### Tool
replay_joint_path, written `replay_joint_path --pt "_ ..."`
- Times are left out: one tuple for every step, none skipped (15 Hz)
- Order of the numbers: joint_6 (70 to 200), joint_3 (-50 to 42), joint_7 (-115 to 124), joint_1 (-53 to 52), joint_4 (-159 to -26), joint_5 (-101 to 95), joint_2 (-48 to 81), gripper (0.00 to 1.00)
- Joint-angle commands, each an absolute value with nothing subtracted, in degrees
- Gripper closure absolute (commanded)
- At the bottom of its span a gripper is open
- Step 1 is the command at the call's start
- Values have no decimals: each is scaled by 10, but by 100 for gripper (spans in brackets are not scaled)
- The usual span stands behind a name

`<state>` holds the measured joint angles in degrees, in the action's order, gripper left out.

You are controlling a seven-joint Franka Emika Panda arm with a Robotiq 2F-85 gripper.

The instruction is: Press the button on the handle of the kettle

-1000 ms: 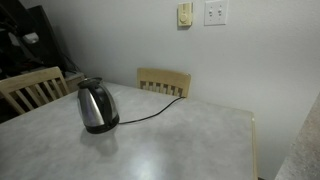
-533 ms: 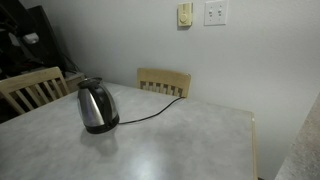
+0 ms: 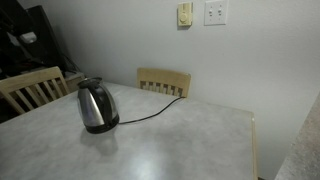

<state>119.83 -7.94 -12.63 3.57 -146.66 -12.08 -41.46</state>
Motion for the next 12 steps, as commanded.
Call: replay_joint_path --pt "1190 -72 -148 35 -1458 -137 -400 0" --pt "1164 -61 -164 36 -1443 -162 -384 0" --pt "1149 -51 -167 31 -1434 -171 -379 0" --pt "1130 -36 -159 32 -1420 -187 -367 0" --pt "1112 -25 -161 27 -1407 -198 -356 0" --pt "1093 -13 -161 22 -1386 -209 -338 0" --pt "1075 -5 -167 16 -1366 -218 -321 0" --pt "1059 4 -172 10 -1339 -228 -294 0" --pt "1045 10 -179 4 -1313 -238 -268 0" --pt "1040 12 -192 -3 -1287 -249 -238 0" --pt "1034 13 -205 -7 -1263 -260 -210 0" --pt "1043 6 -232 -14 -1241 -266 -181 0"
